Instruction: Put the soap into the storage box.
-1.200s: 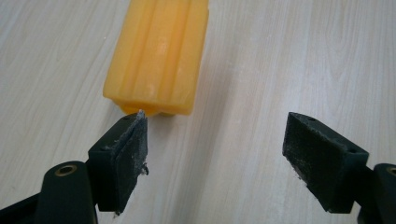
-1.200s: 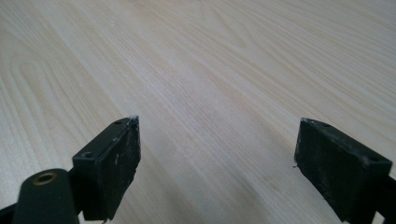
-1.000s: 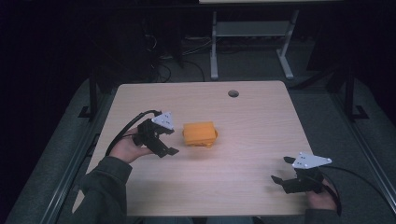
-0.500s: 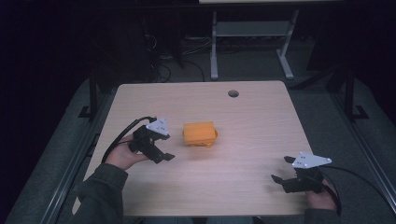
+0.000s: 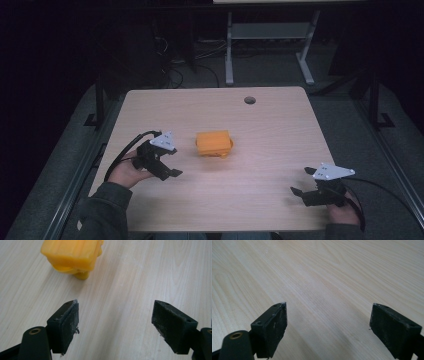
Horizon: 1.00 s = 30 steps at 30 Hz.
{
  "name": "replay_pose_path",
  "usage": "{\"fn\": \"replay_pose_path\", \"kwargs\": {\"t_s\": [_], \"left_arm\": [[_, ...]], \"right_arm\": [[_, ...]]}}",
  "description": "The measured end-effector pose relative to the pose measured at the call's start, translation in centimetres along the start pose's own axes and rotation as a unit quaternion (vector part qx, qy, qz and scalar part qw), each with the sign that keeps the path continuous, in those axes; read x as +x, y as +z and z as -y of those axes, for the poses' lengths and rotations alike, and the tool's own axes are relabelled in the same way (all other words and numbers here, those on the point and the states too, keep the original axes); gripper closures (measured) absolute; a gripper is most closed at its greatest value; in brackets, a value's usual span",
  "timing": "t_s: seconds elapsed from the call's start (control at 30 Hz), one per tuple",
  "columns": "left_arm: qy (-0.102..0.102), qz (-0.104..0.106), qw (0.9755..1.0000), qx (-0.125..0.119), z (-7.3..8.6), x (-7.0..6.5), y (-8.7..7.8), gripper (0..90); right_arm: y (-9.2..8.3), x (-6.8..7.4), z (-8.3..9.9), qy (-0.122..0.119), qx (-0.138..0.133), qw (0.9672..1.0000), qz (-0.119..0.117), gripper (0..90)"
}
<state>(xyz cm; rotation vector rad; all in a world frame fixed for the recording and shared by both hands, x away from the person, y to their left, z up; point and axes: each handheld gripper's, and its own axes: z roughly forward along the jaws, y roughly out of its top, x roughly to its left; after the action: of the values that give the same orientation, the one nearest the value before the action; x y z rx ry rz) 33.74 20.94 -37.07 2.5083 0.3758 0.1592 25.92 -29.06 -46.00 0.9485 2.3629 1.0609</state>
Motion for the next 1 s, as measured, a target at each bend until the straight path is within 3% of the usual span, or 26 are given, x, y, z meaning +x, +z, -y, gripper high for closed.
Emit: {"fn": "replay_pose_path", "kwargs": {"t_s": [0.57,0.6,1.0], "left_arm": [[-0.015,-0.002,0.9999,-0.006,2.2,-0.6,0.0,19.8],[-0.009,-0.002,1.0000,-0.001,2.3,-0.6,-0.1,19.8],[-0.015,-0.002,0.9999,0.000,3.5,-1.2,0.0,19.7]], "right_arm": [[0.0,0.0,0.0,0.001,0.002,1.0000,0.003,13.9],[0.0,0.0,0.0,0.001,0.002,1.0000,0.004,13.9],[0.0,0.0,0.1,0.004,0.000,1.0000,0.007,13.9]]}}
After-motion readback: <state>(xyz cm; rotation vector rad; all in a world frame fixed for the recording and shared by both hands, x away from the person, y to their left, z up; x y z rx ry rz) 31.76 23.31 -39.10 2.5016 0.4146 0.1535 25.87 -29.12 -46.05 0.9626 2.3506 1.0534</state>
